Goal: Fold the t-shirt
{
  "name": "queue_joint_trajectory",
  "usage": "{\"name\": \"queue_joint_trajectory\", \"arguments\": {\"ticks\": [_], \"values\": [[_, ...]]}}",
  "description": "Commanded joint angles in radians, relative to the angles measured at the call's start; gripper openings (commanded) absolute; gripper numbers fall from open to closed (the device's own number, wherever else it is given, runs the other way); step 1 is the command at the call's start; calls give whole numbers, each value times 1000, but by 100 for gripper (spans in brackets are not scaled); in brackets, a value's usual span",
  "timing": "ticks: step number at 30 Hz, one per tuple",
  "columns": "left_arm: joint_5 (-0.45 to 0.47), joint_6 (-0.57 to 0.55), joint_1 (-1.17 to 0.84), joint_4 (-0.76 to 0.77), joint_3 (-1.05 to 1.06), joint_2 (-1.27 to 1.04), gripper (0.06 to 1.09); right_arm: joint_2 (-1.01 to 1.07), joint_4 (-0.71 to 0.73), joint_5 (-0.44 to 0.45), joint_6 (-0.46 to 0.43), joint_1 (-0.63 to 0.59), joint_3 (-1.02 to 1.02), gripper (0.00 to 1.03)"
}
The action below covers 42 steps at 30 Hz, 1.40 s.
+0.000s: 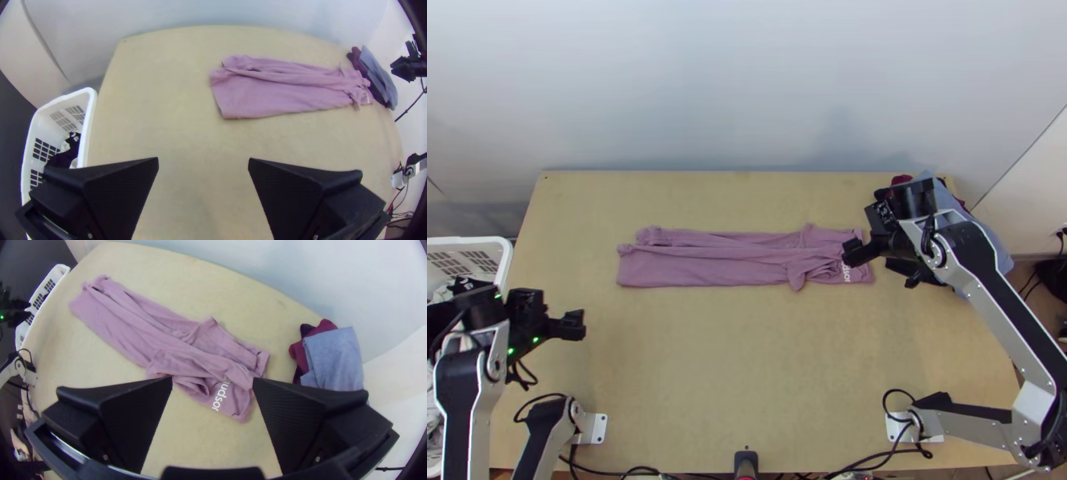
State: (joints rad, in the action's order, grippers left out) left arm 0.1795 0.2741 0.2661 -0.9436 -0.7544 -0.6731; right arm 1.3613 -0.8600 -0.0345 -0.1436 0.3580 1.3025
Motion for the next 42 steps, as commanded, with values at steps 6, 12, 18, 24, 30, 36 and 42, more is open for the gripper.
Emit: {"name": "queue_joint_trajectory", "arguments": {"ticks": [6,12,18,24,30,36,42], "values": [[41,-84,-169,166,-83,-385,103,36,26,-53,-53,134,-14,45],[94,-125,-206,270,-189,-635,103,107,87,-82,-54,160,6,22],[110,-150,-225,353,-252,-801,103,190,138,-148,-54,176,35,3],[127,-162,-211,378,-318,-919,103,266,159,-212,-53,191,63,3],[186,-164,-192,387,-349,-968,104,348,197,-268,-57,193,100,3],[248,-182,-151,385,-393,-1007,104,404,220,-288,-63,193,116,3],[258,-187,-151,387,-427,-1057,104,447,263,-297,-63,188,81,3]]}}
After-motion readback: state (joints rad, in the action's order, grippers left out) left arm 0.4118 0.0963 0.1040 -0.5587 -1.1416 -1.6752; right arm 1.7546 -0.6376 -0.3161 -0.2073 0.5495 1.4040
